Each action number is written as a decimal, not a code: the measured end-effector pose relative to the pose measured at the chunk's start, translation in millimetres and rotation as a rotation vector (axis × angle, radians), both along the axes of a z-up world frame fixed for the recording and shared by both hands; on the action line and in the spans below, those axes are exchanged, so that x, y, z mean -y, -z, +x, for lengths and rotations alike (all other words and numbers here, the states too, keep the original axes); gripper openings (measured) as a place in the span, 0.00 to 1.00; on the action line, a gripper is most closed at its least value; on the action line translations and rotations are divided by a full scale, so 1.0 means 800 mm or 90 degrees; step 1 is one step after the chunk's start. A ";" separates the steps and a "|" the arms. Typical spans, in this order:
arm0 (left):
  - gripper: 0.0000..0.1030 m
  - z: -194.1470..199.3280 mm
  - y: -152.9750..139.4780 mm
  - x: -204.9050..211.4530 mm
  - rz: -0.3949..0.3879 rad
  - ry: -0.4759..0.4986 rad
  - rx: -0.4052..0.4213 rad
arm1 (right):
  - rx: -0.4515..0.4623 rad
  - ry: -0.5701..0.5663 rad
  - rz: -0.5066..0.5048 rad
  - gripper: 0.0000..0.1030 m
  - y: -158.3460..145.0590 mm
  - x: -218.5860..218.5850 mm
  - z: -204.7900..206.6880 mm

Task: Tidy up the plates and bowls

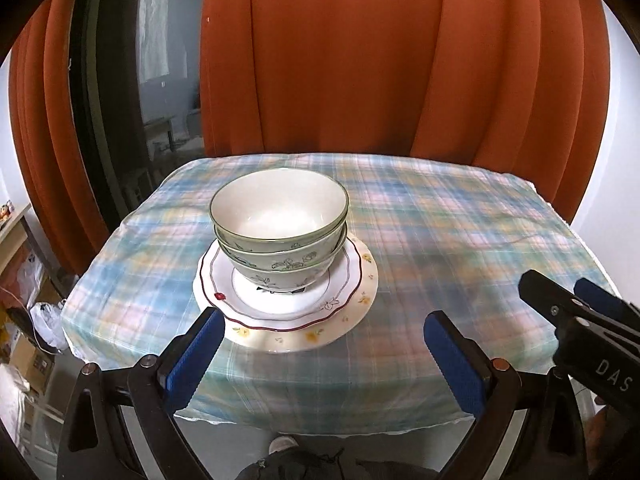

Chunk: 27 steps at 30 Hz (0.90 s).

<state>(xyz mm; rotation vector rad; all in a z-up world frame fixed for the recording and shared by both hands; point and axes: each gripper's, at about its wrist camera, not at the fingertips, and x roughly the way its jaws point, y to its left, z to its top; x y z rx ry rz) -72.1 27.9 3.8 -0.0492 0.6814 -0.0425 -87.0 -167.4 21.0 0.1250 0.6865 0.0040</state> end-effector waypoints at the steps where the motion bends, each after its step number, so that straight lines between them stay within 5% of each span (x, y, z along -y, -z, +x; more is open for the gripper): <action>1: 0.98 0.000 0.000 0.001 -0.001 -0.001 0.002 | 0.004 0.004 0.003 0.88 -0.001 0.002 -0.003; 27: 0.98 -0.004 -0.002 0.009 0.003 -0.007 0.004 | -0.003 0.007 -0.028 0.88 -0.004 0.006 -0.007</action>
